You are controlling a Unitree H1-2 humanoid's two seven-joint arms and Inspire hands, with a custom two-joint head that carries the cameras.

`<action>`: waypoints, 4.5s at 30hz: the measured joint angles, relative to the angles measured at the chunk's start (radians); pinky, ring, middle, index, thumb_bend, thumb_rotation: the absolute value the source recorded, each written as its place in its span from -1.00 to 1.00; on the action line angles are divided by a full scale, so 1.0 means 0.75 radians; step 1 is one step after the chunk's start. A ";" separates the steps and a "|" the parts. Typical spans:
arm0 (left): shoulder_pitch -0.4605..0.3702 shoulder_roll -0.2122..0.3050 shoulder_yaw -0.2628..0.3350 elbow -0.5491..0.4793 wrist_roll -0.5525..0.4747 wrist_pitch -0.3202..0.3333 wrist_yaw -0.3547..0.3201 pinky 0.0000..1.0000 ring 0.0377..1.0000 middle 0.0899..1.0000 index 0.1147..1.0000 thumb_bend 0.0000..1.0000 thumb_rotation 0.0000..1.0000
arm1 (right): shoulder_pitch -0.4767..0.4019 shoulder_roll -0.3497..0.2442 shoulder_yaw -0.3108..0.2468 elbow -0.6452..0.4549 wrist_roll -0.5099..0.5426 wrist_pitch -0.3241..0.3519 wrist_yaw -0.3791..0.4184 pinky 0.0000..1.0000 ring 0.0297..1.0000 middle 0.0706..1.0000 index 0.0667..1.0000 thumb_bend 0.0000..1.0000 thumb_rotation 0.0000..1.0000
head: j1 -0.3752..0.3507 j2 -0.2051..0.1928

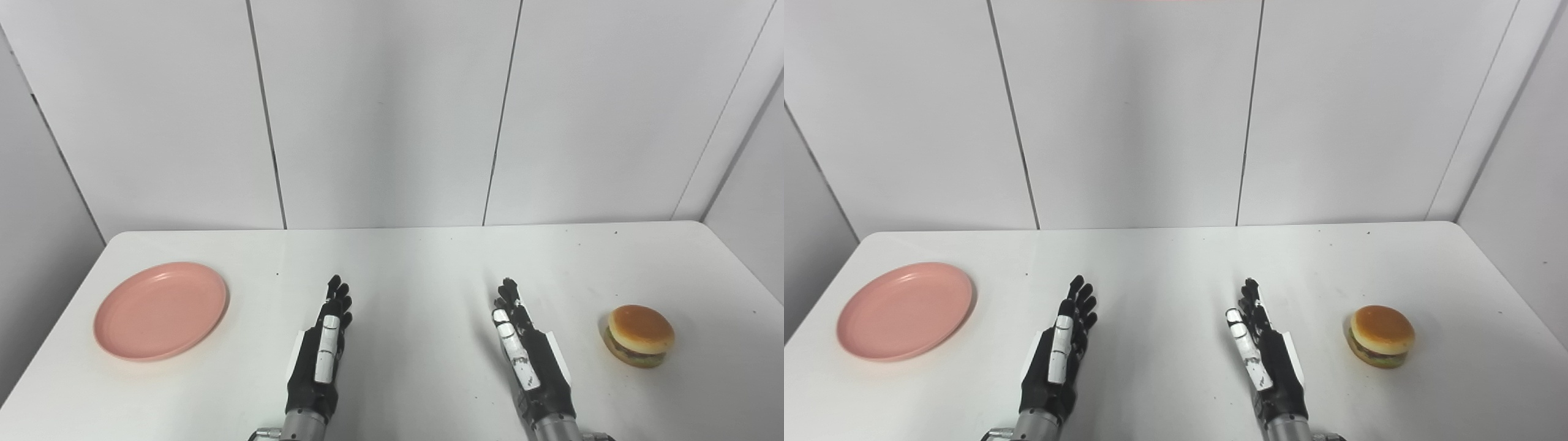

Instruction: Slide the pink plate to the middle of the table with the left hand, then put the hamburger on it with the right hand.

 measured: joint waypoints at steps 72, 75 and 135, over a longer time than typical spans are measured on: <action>-0.237 0.632 0.662 0.079 -0.309 0.152 0.022 0.36 0.42 0.40 0.38 0.54 0.95 | -0.004 -0.096 -0.093 0.013 0.216 -0.038 0.133 0.92 0.93 0.95 0.93 0.15 0.60 | 0.699 -0.237; -0.257 0.675 0.671 0.202 -0.305 0.100 0.027 0.36 0.41 0.39 0.37 0.53 0.96 | -0.004 -0.096 -0.094 0.015 0.215 -0.038 0.134 0.95 0.94 0.96 0.93 0.16 0.63 | 0.697 -0.239; -0.526 0.482 0.501 0.823 -0.358 -0.270 -0.035 0.64 0.62 0.56 0.56 0.62 0.89 | 0.011 -0.102 -0.102 -0.004 0.205 -0.047 0.144 1.00 0.99 0.98 0.93 0.31 0.62 | 0.630 -0.190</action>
